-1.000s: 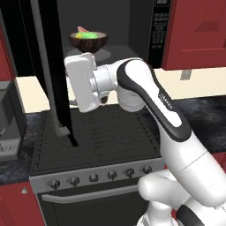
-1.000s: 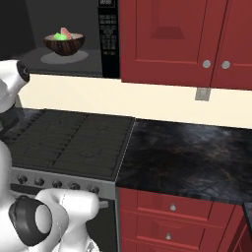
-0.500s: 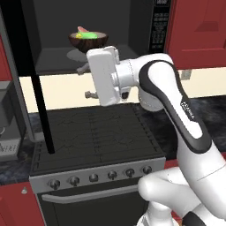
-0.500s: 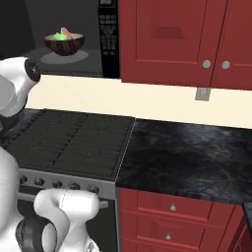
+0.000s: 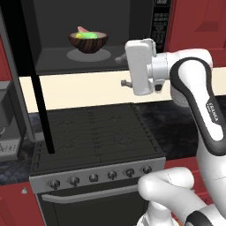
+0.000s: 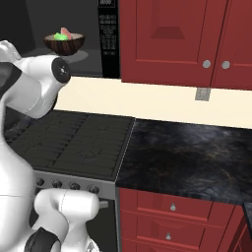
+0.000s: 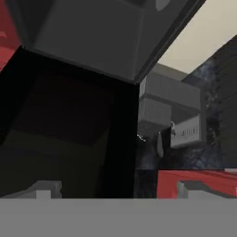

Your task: The microwave is finished heating the steak and corn. Take the bowl containing the food and place it on the dining counter.

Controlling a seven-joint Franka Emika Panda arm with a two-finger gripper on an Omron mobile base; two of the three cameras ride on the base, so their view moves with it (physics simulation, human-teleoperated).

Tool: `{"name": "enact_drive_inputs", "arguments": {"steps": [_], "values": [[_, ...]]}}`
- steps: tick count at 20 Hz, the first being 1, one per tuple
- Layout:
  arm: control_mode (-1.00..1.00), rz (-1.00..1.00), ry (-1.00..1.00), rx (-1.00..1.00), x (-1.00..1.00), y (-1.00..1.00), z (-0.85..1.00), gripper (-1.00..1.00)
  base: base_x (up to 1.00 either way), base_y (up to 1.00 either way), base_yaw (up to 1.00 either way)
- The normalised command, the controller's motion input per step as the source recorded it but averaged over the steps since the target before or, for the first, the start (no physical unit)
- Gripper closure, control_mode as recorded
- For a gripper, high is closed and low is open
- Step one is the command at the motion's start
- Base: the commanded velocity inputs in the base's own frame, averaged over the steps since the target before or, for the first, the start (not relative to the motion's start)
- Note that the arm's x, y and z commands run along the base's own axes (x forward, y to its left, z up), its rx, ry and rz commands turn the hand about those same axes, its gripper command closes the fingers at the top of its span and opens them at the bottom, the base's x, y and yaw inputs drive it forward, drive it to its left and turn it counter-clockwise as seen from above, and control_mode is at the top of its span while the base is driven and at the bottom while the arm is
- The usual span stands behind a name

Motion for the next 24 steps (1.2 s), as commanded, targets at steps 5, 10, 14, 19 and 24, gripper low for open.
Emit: {"name": "enact_drive_inputs", "arguments": {"steps": [5,10,14,19,24], "values": [[-1.00,-0.36,0.00,-0.07,0.42,-1.00,0.14,-1.00,0.00,0.00,0.00],[-1.00,-0.37,0.00,-0.11,0.84,-0.79,0.02,-1.00,0.00,0.00,0.00],[-1.00,-0.13,-0.04,0.00,1.00,0.01,0.07,-1.00,0.00,0.00,0.00],[-1.00,0.01,-0.06,0.02,0.24,0.03,0.10,-1.00,0.00,0.00,0.00],[-1.00,-0.07,0.00,0.00,0.92,0.37,0.17,-1.00,0.00,0.00,0.00]]}}
